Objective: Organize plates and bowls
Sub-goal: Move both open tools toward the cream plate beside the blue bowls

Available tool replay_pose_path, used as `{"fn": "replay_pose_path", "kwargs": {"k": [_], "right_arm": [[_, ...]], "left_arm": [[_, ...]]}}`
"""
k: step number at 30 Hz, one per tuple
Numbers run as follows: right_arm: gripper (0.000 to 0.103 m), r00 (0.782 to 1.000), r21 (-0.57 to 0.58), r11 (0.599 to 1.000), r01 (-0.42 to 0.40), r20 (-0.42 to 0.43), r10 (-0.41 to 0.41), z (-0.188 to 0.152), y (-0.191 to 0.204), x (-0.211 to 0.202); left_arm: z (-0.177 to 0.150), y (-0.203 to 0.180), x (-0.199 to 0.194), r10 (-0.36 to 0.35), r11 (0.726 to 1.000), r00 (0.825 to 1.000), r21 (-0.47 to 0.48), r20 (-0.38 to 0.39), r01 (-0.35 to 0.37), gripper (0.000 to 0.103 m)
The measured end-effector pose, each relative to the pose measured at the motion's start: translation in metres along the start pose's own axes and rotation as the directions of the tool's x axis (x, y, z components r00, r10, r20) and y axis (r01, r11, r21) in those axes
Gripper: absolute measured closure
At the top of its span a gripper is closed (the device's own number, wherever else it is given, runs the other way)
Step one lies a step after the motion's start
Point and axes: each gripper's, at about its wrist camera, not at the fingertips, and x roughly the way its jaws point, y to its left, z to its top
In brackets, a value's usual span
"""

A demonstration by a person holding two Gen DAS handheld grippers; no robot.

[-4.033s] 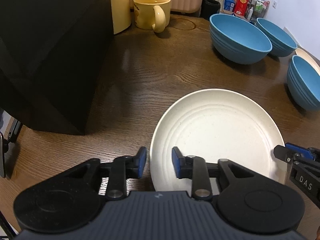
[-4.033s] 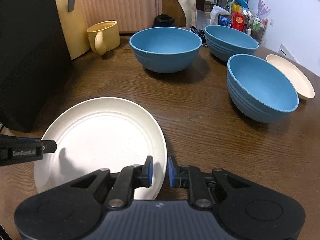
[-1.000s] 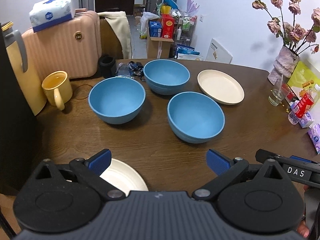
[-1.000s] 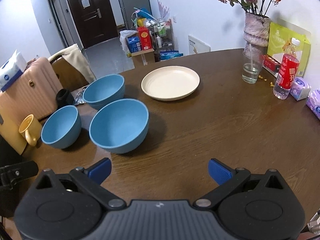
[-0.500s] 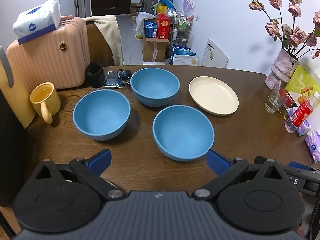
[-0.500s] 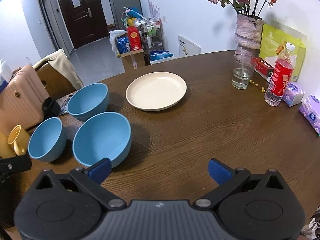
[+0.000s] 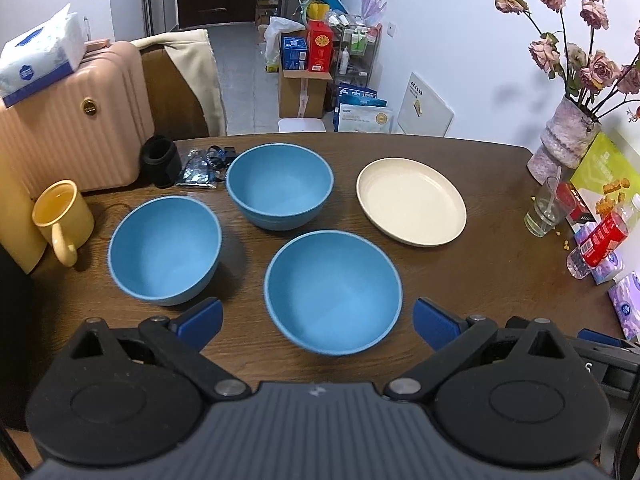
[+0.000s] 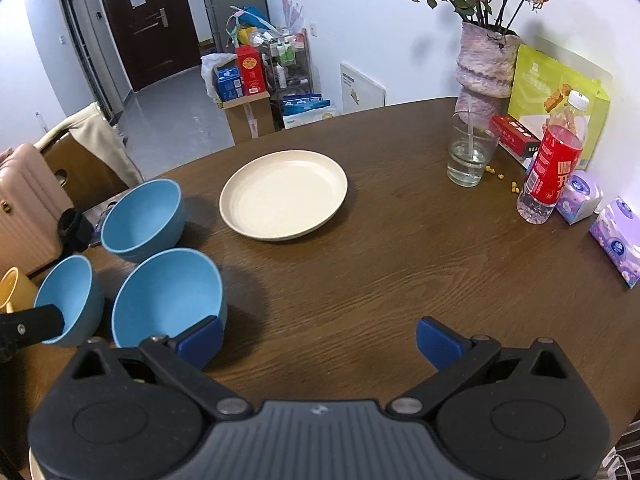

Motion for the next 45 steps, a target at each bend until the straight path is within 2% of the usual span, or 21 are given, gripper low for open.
{"fn": "replay_pose_path", "kwargs": {"k": [8, 15, 23, 30, 37, 45], "right_arm": [[0.000, 1.000, -0.007, 1.000, 0.012, -0.013, -0.012, 0.030, -0.014, 0.013], [0.000, 0.999, -0.025, 1.000, 0.018, -0.031, -0.019, 0.060, -0.024, 0.027], [0.000, 0.997, -0.084, 0.996, 0.009, -0.072, -0.015, 0.099, -0.031, 0.055], [0.000, 0.994, -0.101, 0.995, -0.026, -0.111, 0.014, 0.145, -0.039, 0.084], [0.000, 0.993, -0.106, 0.994, -0.039, -0.117, 0.026, 0.207, -0.042, 0.106], [0.000, 0.991, -0.126, 0.991, -0.040, -0.134, 0.023, 0.254, -0.043, 0.130]], "left_arm": [[0.020, -0.022, 0.013, -0.006, 1.000, 1.000, -0.010, -0.010, 0.006, 0.000], [0.041, -0.035, 0.028, -0.004, 0.998, 1.000, -0.056, -0.017, 0.003, 0.000], [0.068, -0.049, 0.053, 0.010, 0.995, 0.999, -0.099, -0.043, -0.015, 0.000], [0.107, -0.060, 0.072, 0.035, 0.989, 0.998, -0.141, -0.042, -0.041, 0.000], [0.153, -0.076, 0.094, 0.079, 0.981, 0.995, -0.171, -0.060, -0.089, 0.000], [0.189, -0.089, 0.129, 0.114, 0.972, 0.983, -0.189, -0.142, -0.140, 0.000]]}}
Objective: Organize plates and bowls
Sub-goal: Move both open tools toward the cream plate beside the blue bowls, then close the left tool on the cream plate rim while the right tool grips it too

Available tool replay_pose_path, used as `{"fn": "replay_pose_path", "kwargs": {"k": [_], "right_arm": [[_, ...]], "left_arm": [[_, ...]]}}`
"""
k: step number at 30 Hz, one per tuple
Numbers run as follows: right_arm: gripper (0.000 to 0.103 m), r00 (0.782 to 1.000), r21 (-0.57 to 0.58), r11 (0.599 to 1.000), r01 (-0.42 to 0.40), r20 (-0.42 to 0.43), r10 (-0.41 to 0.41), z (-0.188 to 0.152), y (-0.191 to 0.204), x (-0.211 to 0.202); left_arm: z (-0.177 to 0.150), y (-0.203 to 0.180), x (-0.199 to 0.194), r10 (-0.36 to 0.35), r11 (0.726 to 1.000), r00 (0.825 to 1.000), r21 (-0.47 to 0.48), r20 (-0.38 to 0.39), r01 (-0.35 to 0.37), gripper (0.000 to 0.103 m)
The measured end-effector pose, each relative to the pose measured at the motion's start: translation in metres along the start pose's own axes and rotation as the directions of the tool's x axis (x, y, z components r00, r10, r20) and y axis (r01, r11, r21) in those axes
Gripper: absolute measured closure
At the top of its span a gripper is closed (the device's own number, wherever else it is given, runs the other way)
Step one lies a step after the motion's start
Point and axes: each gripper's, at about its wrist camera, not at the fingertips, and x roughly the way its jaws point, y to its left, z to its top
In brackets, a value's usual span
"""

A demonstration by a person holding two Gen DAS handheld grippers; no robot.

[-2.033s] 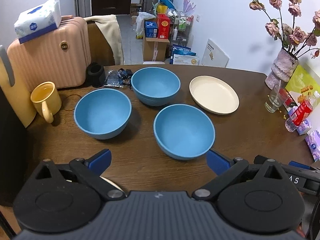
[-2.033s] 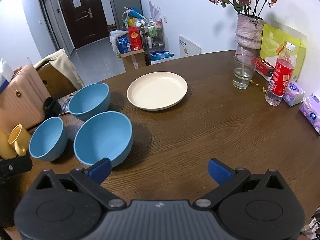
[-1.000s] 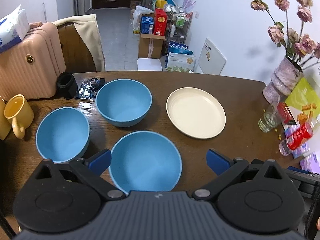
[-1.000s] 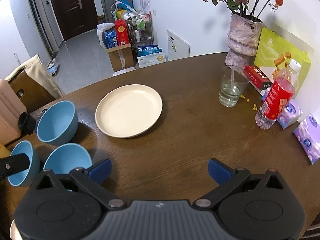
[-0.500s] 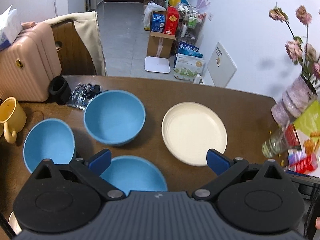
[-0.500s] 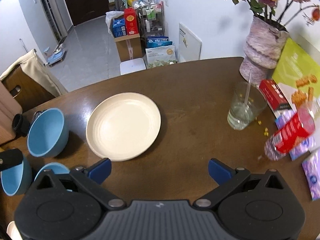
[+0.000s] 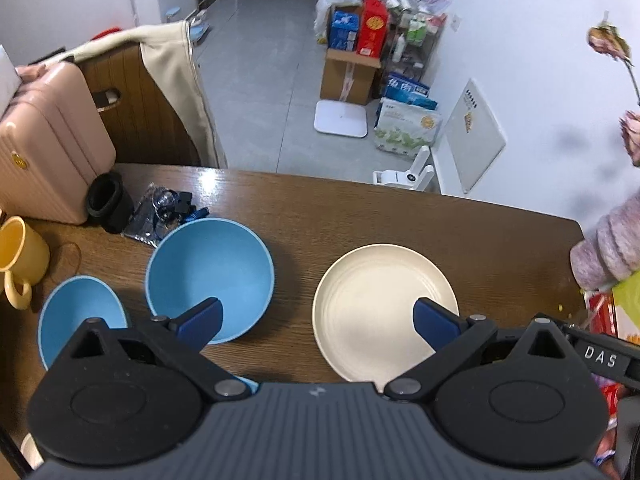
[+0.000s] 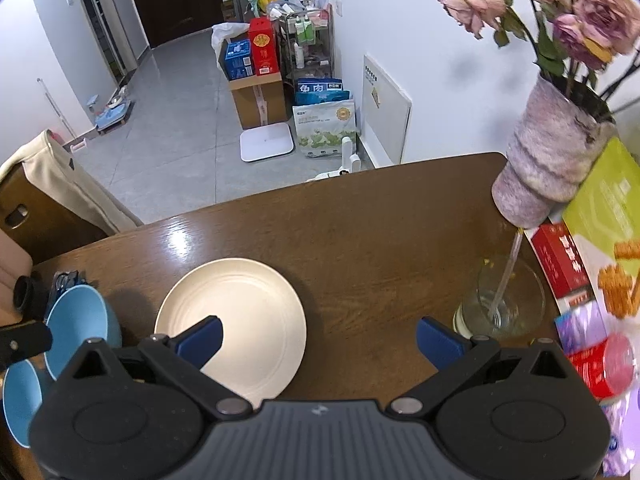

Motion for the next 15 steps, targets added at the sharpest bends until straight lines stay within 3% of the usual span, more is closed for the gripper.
{"fn": "replay_pose_path", "kwargs": {"k": [15], "right_arm": [[0.002, 0.995, -0.055, 0.996, -0.065, -0.077, 0.060, 0.012, 0.011, 0.050]], "left_arm": [[-0.001, -0.029, 0.055, 0.068, 0.998, 0.994, -0.013, -0.083, -0.069, 0.000]]}}
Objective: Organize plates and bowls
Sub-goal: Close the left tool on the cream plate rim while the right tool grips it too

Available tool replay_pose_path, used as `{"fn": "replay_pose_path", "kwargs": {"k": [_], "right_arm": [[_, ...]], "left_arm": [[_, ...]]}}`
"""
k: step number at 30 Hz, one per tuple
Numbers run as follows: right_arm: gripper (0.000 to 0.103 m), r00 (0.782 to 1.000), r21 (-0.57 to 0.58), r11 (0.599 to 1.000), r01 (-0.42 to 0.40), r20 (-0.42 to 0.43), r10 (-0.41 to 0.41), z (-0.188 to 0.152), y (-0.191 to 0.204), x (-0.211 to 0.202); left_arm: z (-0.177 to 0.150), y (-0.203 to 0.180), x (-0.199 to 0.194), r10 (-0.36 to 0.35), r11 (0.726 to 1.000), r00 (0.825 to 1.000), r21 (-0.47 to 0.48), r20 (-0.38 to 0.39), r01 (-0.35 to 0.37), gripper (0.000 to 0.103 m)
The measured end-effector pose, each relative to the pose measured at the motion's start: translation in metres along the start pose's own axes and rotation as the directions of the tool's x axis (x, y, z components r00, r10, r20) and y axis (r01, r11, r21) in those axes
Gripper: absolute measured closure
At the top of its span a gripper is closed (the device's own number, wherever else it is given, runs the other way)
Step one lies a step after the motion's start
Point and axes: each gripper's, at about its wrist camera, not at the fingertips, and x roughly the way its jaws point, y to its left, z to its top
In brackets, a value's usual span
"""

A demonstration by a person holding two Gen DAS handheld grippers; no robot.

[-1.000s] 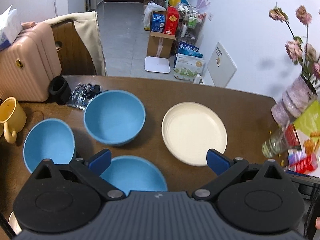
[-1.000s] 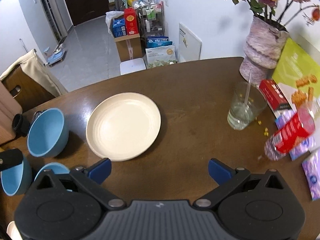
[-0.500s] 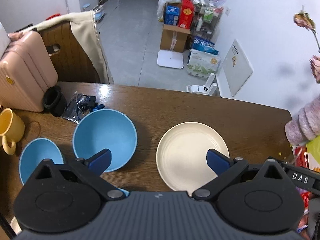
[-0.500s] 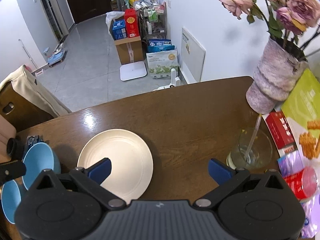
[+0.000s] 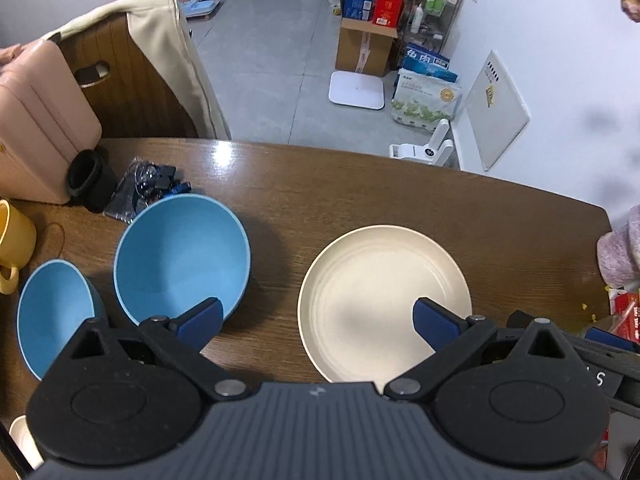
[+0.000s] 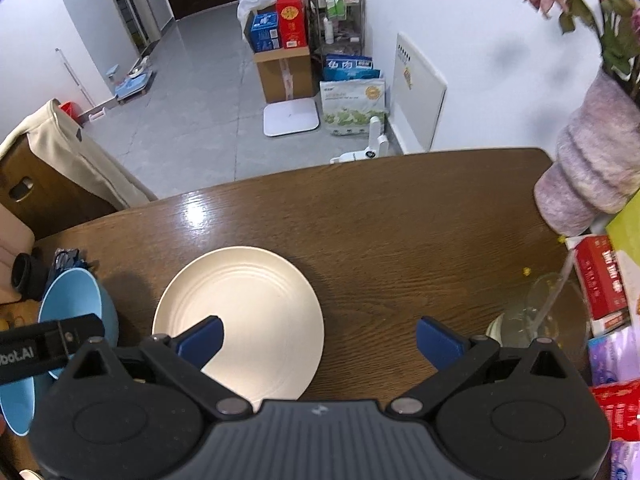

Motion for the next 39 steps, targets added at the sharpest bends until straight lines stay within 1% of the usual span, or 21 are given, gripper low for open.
{"fn": "replay_pose_path", "kwargs": {"k": [3, 8, 17, 22, 25, 31, 39], "right_arm": [[0.004, 1.000, 0.005, 1.000, -0.012, -0.021, 0.012, -0.001, -0.001, 0.013], [0.004, 0.999, -0.004, 1.000, -0.024, -0.049, 0.024, -0.005, 0.000, 0.034], [0.007, 0.994, 0.002, 1.000, -0.025, -0.111, 0.025, -0.014, -0.002, 0.078], [0.009, 0.992, 0.018, 1.000, -0.023, -0.125, 0.026, -0.019, -0.010, 0.099], [0.012, 0.991, 0.028, 0.999, -0.030, -0.129, 0.033, -0.022, -0.014, 0.108], [0.021, 0.991, 0.045, 0.998, -0.033, -0.132, 0.038, -0.026, -0.022, 0.126], [0.036, 0.991, 0.055, 0.997, -0.058, -0.121, 0.065, -0.026, -0.028, 0.139]], "left_arm": [[-0.002, -0.001, 0.010, 0.011, 1.000, 1.000, 0.008, -0.010, -0.011, 0.000], [-0.005, 0.000, 0.032, 0.031, 0.999, 0.999, 0.010, -0.035, -0.031, 0.000], [-0.009, 0.000, 0.070, 0.045, 0.999, 0.996, 0.009, -0.074, -0.044, 0.000], [-0.012, -0.005, 0.087, 0.041, 0.999, 0.995, 0.027, -0.091, -0.039, 0.000], [-0.014, -0.008, 0.097, 0.045, 0.999, 0.994, 0.027, -0.097, -0.043, 0.001], [-0.015, -0.011, 0.121, 0.065, 0.997, 0.989, 0.038, -0.133, -0.060, 0.001], [-0.013, -0.009, 0.138, 0.068, 0.997, 0.987, 0.032, -0.149, -0.064, 0.001]]}}
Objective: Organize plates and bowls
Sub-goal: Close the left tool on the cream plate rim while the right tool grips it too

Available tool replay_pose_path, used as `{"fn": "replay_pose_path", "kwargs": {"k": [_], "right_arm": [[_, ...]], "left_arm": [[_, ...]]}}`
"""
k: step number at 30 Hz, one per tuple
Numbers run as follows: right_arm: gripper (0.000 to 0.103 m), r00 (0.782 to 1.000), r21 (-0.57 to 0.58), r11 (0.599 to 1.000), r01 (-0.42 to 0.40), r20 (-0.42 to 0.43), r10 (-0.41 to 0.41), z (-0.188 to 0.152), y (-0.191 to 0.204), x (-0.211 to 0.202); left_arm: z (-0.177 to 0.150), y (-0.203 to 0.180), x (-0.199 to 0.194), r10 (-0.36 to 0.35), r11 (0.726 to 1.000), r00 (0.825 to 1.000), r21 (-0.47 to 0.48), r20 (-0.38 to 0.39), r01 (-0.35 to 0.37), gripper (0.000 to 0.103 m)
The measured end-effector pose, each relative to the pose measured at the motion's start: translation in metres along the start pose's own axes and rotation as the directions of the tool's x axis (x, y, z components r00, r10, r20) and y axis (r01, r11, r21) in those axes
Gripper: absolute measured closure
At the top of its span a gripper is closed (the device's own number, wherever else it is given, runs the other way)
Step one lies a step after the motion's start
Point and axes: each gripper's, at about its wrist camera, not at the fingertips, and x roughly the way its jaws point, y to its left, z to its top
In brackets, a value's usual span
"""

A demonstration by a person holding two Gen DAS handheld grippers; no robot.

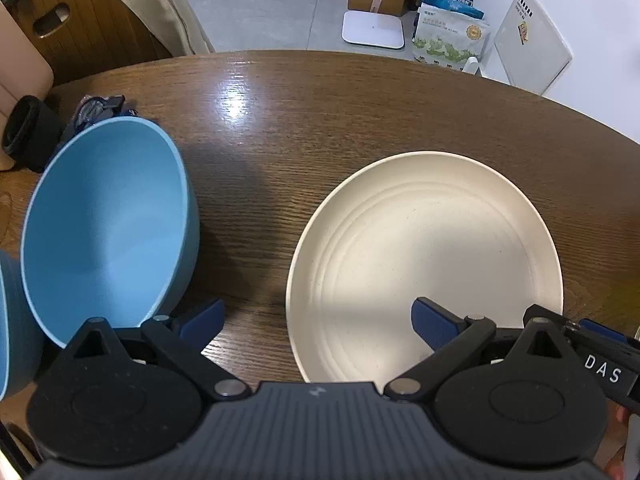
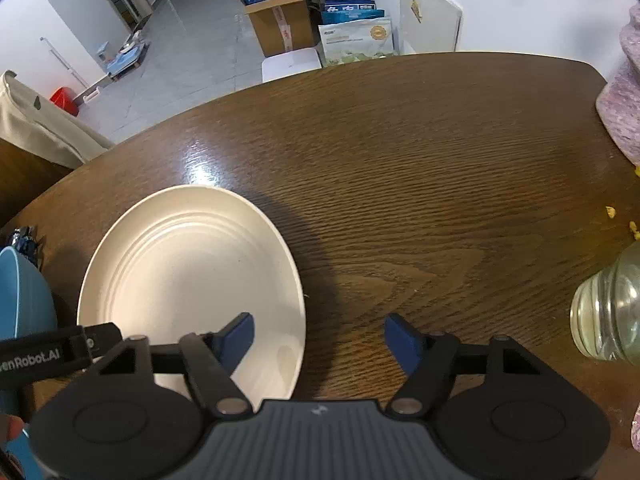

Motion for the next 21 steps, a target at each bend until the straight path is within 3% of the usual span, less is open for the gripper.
{"fn": "replay_pose_path", "kwargs": {"k": [8, 12, 19, 21], "right_arm": [[0.056, 1.000, 0.005, 1.000, -0.012, 0.006, 0.012, 0.000, -0.002, 0.010], [0.070, 1.000, 0.000, 1.000, -0.018, 0.016, 0.018, 0.000, -0.001, 0.010], [0.083, 0.999, 0.005, 0.999, -0.044, 0.028, 0.044, -0.001, 0.001, 0.012], [0.085, 0.999, -0.006, 0.999, -0.039, 0.030, 0.039, 0.000, 0.003, 0.012]], "left_arm": [[0.003, 0.002, 0.010, -0.003, 1.000, 1.000, -0.015, -0.001, 0.003, 0.007], [0.004, 0.006, 0.013, -0.002, 0.999, 1.000, -0.039, 0.003, 0.002, 0.027], [0.005, 0.009, 0.016, -0.007, 0.998, 1.000, -0.054, 0.013, 0.008, 0.046], [0.005, 0.010, 0.017, -0.021, 0.998, 1.000, -0.058, 0.006, 0.022, 0.061]]}}
